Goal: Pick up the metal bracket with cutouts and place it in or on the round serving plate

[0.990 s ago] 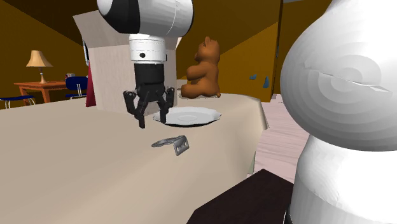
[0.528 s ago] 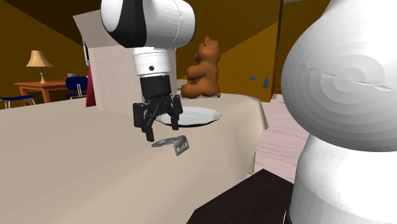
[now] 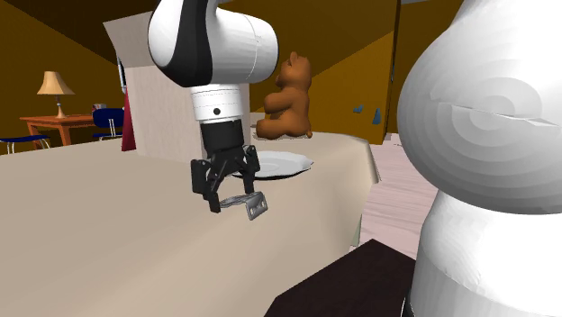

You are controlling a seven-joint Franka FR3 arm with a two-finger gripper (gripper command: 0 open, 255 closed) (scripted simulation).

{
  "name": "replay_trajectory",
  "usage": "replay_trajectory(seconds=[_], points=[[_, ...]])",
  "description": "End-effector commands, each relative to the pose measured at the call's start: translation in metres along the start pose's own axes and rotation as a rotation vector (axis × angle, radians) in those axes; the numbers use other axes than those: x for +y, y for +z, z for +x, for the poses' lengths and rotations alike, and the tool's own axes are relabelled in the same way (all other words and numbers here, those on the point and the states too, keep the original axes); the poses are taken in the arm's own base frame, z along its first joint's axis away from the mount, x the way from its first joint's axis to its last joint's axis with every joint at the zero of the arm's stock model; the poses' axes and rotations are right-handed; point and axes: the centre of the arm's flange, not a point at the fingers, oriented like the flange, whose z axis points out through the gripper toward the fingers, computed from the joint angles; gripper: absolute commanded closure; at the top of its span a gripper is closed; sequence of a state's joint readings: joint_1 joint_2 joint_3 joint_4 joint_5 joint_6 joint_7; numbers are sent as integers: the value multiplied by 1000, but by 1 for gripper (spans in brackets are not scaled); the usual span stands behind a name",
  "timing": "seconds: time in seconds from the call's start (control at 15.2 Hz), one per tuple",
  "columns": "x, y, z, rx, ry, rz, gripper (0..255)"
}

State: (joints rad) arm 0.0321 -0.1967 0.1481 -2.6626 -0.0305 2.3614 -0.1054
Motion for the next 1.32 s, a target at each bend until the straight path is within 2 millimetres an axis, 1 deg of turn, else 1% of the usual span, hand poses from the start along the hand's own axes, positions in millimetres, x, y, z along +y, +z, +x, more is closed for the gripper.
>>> replay_trajectory(seconds=[0.0, 0.13, 0.2, 0.79, 1.25], points=[[0, 0, 0, 0, 0, 0, 0], [0, 0, 0, 0, 0, 0, 0], [0, 0, 0, 0, 0, 0, 255], [0, 0, 0, 0, 0, 0, 255], [1, -36, -4, 0, 0, 0, 255]])
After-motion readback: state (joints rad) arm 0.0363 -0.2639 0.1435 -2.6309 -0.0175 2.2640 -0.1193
